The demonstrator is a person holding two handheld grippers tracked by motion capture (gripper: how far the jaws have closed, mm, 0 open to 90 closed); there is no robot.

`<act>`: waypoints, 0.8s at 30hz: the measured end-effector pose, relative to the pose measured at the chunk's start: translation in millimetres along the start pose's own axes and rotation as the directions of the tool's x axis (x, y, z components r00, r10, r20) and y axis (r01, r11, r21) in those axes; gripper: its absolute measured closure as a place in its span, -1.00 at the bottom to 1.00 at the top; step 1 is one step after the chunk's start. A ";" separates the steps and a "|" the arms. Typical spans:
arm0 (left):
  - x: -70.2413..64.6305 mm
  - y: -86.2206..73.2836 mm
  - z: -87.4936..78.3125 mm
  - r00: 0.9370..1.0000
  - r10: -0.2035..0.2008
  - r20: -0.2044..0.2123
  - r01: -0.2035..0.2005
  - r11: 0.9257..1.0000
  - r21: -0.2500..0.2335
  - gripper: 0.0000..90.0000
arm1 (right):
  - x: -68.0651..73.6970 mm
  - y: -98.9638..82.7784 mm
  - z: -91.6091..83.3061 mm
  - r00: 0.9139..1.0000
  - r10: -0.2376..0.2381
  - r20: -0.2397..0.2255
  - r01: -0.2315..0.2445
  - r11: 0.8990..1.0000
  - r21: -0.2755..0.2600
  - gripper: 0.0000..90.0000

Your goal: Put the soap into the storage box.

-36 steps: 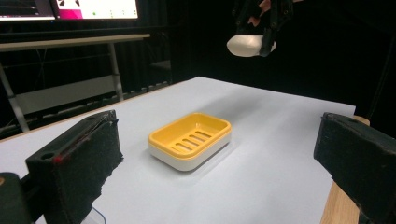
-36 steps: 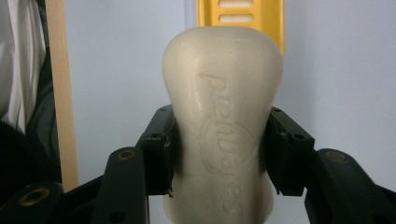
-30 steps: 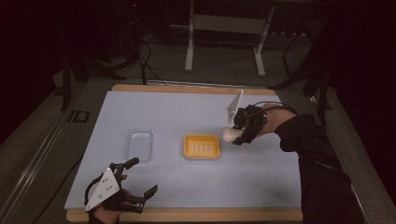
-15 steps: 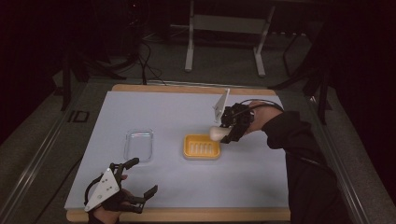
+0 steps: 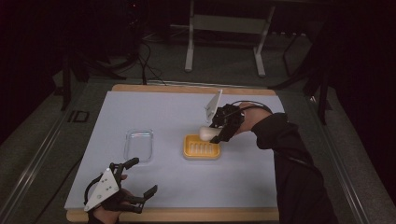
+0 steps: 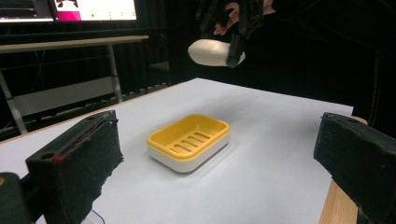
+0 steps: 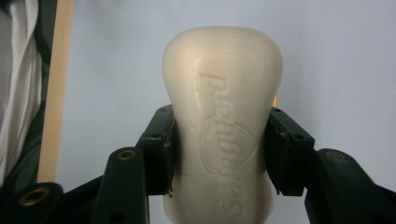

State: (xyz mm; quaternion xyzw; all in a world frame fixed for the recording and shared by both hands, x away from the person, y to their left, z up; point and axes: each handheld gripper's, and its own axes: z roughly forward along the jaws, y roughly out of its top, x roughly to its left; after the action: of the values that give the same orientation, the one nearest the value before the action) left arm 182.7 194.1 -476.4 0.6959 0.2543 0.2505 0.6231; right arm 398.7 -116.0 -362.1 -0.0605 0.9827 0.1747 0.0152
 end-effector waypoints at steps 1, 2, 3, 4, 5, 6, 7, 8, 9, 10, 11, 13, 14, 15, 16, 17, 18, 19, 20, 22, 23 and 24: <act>0.1 0.1 -0.2 1.000 0.002 -0.001 -0.002 1.000 0.001 -0.98 | -0.7 0.3 2.4 1.000 0.005 -0.005 -0.005 1.000 0.001 0.10; 0.3 0.2 -0.3 1.000 0.003 -0.001 -0.003 1.000 0.000 -0.98 | -1.5 0.6 5.1 1.000 -0.004 0.000 0.004 1.000 -0.002 0.10; 0.4 0.2 -0.3 1.000 0.001 -0.002 -0.001 1.000 -0.002 -0.98 | -1.9 0.5 7.2 1.000 0.001 0.001 -0.001 1.000 -0.001 0.11; 0.5 0.2 -0.3 1.000 0.001 -0.002 -0.001 1.000 -0.001 -0.98 | -2.1 0.0 9.8 1.000 0.001 -0.003 -0.001 1.000 -0.007 0.11; 0.5 0.2 -0.3 1.000 0.001 -0.001 -0.001 1.000 -0.002 -0.98 | -2.3 -0.4 12.5 1.000 -0.003 0.000 0.003 1.000 -0.019 0.10; 0.4 0.2 -0.1 1.000 0.002 0.000 -0.002 1.000 -0.003 -0.98 | -2.6 -0.9 15.2 1.000 0.002 0.000 -0.002 1.000 -0.029 0.10; 0.2 0.2 0.2 1.000 0.000 0.002 0.000 1.000 -0.004 -0.98 | -2.8 -1.5 18.5 1.000 -0.001 -0.001 0.001 0.999 -0.035 0.10; 0.2 0.3 0.2 1.000 -0.001 0.005 0.001 1.000 -0.003 -0.98 | -3.3 -2.0 22.1 1.000 -0.010 0.001 0.010 0.999 -0.046 0.11; 0.4 0.4 0.2 1.000 0.000 0.005 0.000 1.000 -0.001 -0.98 | -4.1 -2.6 25.4 1.000 -0.006 -0.007 0.006 0.999 -0.054 0.10; 0.4 0.4 0.1 1.000 -0.002 0.005 0.002 1.000 -0.001 -0.98 | -4.8 -3.2 28.7 1.000 -0.002 -0.014 0.001 0.998 -0.058 0.10; 0.4 0.4 -0.1 1.000 -0.001 0.005 0.001 1.000 -0.002 -0.98 | -5.6 -3.7 32.5 1.000 -0.007 -0.010 0.006 0.998 -0.066 0.10; 0.5 0.5 -0.4 1.000 -0.001 0.005 0.001 1.000 -0.002 -0.98 | -7.7 -4.7 39.8 1.000 0.001 -0.021 -0.002 0.998 -0.066 0.10; 0.5 0.5 -0.4 1.000 -0.003 0.005 0.003 1.000 -0.005 -0.98 | -8.4 -5.2 43.6 1.000 0.000 -0.014 -0.001 0.998 -0.065 0.10; 0.6 0.6 -0.4 1.000 -0.003 0.005 0.003 1.000 -0.006 -0.98 | -9.3 -5.4 47.0 1.000 0.003 -0.017 -0.004 0.998 -0.060 0.11; 0.6 0.6 -0.4 1.000 -0.003 0.005 0.003 1.000 -0.006 -0.98 | -9.6 -6.1 50.6 1.000 0.002 -0.021 -0.003 0.998 -0.061 0.10; 0.5 0.6 -0.3 1.000 -0.004 0.007 0.004 1.000 -0.005 -0.98 | -10.3 -6.9 54.1 1.000 0.004 -0.020 -0.005 0.998 -0.064 0.10; 0.5 0.6 -0.4 1.000 -0.002 0.008 0.002 1.000 -0.004 -0.98 | -10.9 -7.9 57.4 1.000 0.008 -0.019 -0.009 0.998 -0.059 0.10; 0.4 0.6 -0.3 1.000 -0.002 0.009 0.002 1.000 -0.003 -0.98 | -11.2 -9.2 60.9 1.000 0.002 -0.020 -0.003 0.999 -0.052 0.11; 0.4 0.6 -0.3 1.000 -0.003 0.010 0.003 1.000 -0.004 -0.98 | -11.5 -10.6 64.0 1.000 0.001 -0.019 -0.002 0.999 -0.054 0.10; 0.5 0.6 -0.2 1.000 -0.005 0.011 0.005 1.000 -0.004 -0.98 | -13.1 -13.3 68.9 1.000 0.007 -0.024 -0.009 0.998 -0.059 0.10; 0.6 0.6 -0.1 1.000 -0.004 0.011 0.004 1.000 -0.004 -0.98 | -13.7 -14.6 70.5 1.000 0.003 -0.021 -0.004 0.998 -0.068 0.10; 0.6 0.6 -0.1 1.000 -0.004 0.011 0.004 1.000 -0.004 -0.98 | -14.8 -15.8 71.8 1.000 0.007 -0.027 -0.009 0.997 -0.076 0.11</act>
State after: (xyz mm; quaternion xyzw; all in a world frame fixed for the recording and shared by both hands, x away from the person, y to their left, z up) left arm 183.1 194.5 -475.8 0.6956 0.2520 0.2460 0.6262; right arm 416.0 -104.3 -434.1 -0.0594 0.9756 0.2114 -0.0011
